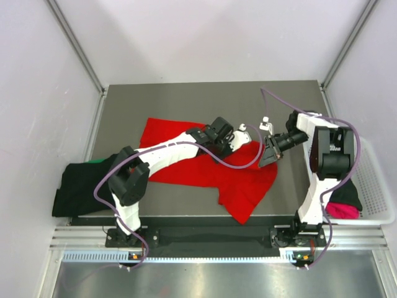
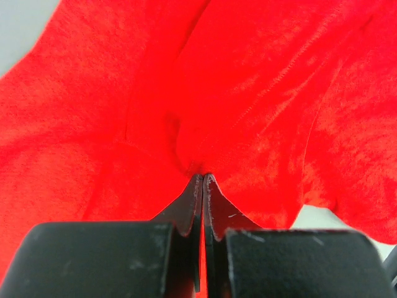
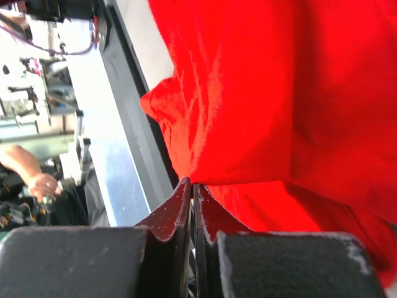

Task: Fold and stack the t-shirts
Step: Fold the tshirt

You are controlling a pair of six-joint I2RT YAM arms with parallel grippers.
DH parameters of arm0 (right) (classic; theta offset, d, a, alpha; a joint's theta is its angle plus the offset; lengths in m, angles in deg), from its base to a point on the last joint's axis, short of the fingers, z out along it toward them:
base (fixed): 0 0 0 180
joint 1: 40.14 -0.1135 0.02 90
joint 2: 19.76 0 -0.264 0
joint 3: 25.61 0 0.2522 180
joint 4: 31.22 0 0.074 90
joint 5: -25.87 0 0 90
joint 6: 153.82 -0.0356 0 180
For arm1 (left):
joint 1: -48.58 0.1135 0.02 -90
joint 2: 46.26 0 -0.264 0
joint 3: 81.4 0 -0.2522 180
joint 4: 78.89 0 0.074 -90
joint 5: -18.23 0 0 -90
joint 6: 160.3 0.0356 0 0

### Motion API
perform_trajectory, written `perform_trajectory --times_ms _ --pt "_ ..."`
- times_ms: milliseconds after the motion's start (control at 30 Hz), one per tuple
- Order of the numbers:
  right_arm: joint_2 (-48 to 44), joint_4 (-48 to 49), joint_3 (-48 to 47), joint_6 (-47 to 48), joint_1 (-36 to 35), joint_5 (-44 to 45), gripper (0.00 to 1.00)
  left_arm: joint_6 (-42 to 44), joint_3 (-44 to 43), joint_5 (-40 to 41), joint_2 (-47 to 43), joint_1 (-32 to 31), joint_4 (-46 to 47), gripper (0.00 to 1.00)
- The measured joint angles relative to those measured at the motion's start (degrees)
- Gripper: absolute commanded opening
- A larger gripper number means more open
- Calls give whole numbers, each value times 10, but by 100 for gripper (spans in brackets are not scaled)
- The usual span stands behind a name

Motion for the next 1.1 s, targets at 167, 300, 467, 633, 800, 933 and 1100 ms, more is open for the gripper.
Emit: perform_trajectory --times_ms 167,300,467,633,800,933,1100 --pt "-11 -1 8 6 -41 9 1 3 8 2 -2 0 -5 0" --pt "-15 -1 8 5 -75 12 4 7 16 5 -7 0 -6 0" --pt "-15 -1 8 4 -122 21 27 7 25 16 -20 0 -6 15" --pt "-28 -2 2 -9 -128 30 34 -3 36 36 -49 8 -5 41" --pt "-46 -5 -82 -35 -71 33 35 -10 24 42 -76 68 4 47" --pt "-28 -2 -150 -64 22 24 34 -21 14 40 -75 159 31 54" --pt "43 5 -186 -100 89 49 35 -44 -73 7 -6 282 22 54"
